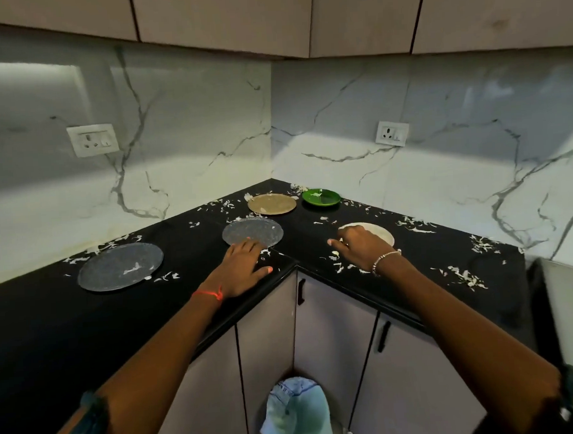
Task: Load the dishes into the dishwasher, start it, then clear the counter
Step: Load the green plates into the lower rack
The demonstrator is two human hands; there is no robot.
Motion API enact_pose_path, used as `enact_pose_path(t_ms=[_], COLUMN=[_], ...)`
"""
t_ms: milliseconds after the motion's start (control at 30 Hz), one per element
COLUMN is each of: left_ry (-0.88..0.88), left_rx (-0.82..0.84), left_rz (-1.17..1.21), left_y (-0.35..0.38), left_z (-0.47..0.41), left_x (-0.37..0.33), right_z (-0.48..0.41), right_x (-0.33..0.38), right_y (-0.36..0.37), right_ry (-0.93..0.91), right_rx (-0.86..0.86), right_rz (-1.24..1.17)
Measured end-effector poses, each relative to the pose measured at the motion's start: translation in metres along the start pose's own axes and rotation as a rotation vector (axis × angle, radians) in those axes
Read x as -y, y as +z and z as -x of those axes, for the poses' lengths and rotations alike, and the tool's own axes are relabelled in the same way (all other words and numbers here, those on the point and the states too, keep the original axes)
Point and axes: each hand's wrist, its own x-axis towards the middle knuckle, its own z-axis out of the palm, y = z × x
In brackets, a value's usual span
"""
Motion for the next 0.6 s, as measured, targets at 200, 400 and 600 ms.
enact_pose_path(t_ms=[200,400,600], left_ry=[0.021,-0.014,-0.074], left_rx=[0.064,0.178,0.301], left_rz=[0.055,0.040,0.014], left_y=[0.043,0.103,0.169], left_z=[-0.098,-0.221,-0.342], left_x=[0.013,0.030,0.049], right_z=[-0.076,-0.182,-0.277], right_x=[-0.067,-0.152,-0.226], right_y=[0.038,0.069,0.092], right_ry=[0.075,0.161,0.244], right_rx=[0.082,0.166,0.183], right_rz=[-0.016,-0.064,-0.171])
